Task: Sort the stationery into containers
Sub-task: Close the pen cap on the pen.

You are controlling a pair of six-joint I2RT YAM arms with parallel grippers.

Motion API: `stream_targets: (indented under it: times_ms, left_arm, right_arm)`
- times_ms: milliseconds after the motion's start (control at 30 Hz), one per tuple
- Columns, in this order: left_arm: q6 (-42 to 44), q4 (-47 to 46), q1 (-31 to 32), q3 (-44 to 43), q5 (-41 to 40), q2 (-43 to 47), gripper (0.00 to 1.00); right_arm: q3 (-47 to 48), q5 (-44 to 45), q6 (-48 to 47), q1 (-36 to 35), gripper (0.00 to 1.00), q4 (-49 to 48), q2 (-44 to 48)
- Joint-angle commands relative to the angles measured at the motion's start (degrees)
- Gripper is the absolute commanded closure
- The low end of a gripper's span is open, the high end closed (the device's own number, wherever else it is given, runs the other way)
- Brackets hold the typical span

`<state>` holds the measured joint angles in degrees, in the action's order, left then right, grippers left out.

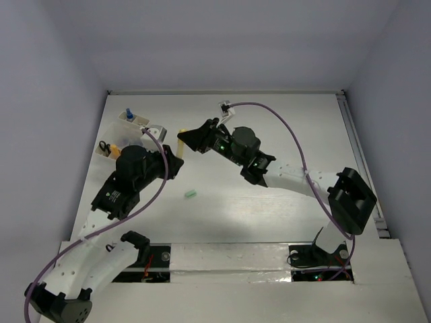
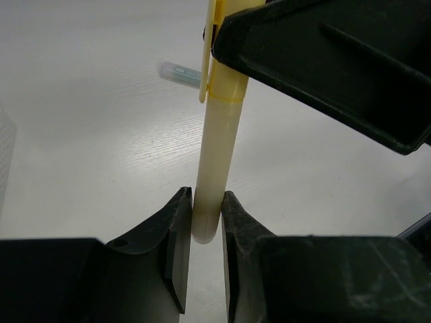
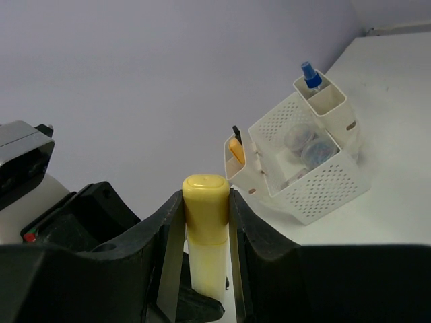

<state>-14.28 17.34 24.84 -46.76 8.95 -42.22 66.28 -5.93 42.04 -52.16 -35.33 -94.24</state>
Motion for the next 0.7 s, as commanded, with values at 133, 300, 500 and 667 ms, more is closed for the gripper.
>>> stream_targets:
  times_ms: [133, 300, 500, 667]
  left_arm:
    - [-3.39, -19.10, -1.46, -9.39, -11.76, -1.02, 1.00]
    - [-0.93, -18.57, -1.46, -15.02, -14.48, -2.34, 1.00]
    - [-0.74, -19.63, -1.46, -20.20, -13.88, -5.06, 1.00]
    - [-0.66, -19.36, -1.46, -23.20, -12.46, -7.70, 1.00]
  right_arm:
    - [-4.32, -3.30, -2.67, -9.01, 1.00, 10.73, -1.30]
    - [-6.25, -2.41, -2.84, -10.76, 1.00, 10.11, -1.04]
    - [-7.31, -5.22, -1.35, -12.70, 1.00, 9.05, -4.11]
    - [-6.52, -6.37, -0.82, -13.93, 1.00, 8.27, -6.13]
